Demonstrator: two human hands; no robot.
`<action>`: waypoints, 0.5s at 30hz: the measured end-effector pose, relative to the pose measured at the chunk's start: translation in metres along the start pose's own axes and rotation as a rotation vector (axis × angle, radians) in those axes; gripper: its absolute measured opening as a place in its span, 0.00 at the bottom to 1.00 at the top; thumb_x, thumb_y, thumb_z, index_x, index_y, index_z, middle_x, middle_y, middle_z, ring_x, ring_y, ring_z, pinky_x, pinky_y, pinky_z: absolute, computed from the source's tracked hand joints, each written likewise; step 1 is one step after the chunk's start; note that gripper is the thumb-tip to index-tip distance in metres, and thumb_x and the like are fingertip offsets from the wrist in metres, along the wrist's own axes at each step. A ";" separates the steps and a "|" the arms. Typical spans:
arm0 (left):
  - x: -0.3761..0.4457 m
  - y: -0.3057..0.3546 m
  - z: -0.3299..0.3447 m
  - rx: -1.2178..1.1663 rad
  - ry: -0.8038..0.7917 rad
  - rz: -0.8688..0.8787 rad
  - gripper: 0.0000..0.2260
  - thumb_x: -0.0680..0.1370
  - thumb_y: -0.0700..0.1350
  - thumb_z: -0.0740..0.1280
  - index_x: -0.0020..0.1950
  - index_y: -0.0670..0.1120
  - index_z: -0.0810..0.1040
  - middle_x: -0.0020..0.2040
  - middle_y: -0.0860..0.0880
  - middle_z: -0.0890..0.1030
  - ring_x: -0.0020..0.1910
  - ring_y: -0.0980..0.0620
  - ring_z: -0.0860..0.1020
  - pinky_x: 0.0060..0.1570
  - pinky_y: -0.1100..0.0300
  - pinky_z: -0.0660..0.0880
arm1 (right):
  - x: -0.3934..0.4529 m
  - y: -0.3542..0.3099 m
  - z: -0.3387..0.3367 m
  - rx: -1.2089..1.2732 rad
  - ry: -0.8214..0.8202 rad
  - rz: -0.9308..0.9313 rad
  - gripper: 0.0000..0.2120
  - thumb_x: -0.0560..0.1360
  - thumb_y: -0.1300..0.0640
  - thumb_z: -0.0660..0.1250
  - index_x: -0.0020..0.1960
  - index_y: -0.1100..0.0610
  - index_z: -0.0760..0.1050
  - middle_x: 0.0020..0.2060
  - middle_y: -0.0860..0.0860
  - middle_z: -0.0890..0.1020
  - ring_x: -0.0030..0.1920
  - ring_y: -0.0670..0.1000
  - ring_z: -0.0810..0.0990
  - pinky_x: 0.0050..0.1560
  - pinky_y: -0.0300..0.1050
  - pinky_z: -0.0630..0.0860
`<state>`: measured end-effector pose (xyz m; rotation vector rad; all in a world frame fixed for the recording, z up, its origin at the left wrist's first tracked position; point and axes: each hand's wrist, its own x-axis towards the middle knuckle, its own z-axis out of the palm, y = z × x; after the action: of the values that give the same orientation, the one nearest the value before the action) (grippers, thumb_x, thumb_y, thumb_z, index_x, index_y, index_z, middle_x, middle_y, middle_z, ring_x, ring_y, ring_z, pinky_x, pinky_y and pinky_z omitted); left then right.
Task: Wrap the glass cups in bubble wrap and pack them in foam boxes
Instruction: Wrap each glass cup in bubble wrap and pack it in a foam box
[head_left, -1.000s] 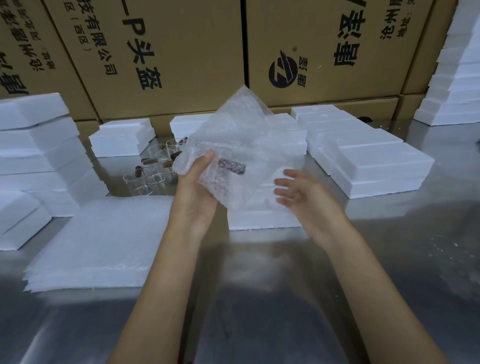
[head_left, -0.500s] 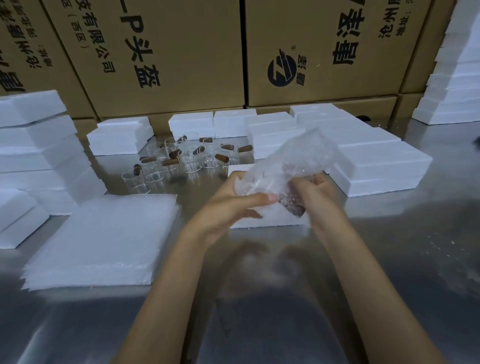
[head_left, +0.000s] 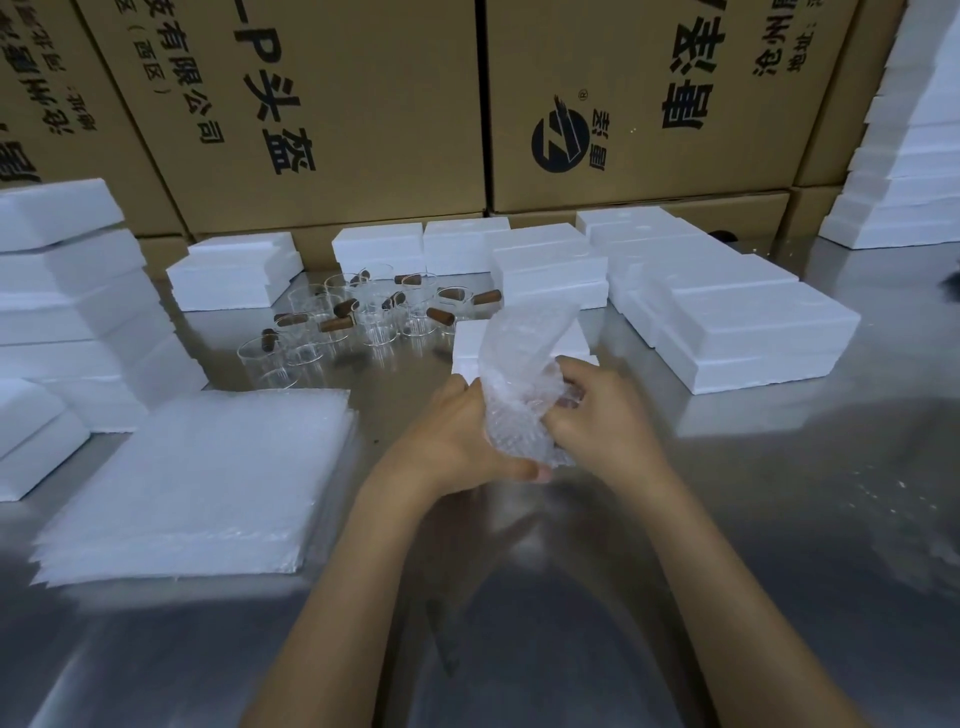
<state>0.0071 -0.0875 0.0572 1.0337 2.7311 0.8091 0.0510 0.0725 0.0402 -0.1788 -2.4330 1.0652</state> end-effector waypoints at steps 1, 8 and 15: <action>-0.001 -0.002 -0.002 -0.124 0.018 -0.025 0.28 0.64 0.58 0.79 0.62 0.57 0.77 0.57 0.54 0.81 0.57 0.52 0.78 0.58 0.50 0.77 | 0.000 0.001 0.001 -0.001 -0.004 0.003 0.07 0.68 0.64 0.65 0.41 0.52 0.74 0.35 0.51 0.80 0.39 0.57 0.78 0.40 0.51 0.78; -0.003 -0.006 -0.011 -0.416 0.148 -0.016 0.12 0.72 0.40 0.75 0.53 0.49 0.80 0.44 0.48 0.82 0.35 0.59 0.73 0.38 0.65 0.72 | -0.002 0.002 0.004 -0.002 -0.031 -0.061 0.07 0.70 0.62 0.66 0.47 0.54 0.79 0.40 0.50 0.83 0.43 0.55 0.80 0.44 0.55 0.79; -0.002 -0.002 -0.008 -0.574 0.199 -0.100 0.17 0.72 0.35 0.71 0.52 0.55 0.74 0.30 0.55 0.79 0.25 0.53 0.77 0.21 0.62 0.70 | -0.005 -0.007 0.002 0.267 -0.114 0.030 0.11 0.70 0.55 0.68 0.50 0.43 0.74 0.39 0.49 0.80 0.41 0.52 0.78 0.43 0.48 0.77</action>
<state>0.0053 -0.0936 0.0631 0.7159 2.4150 1.6172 0.0548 0.0646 0.0424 -0.0677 -2.3619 1.4350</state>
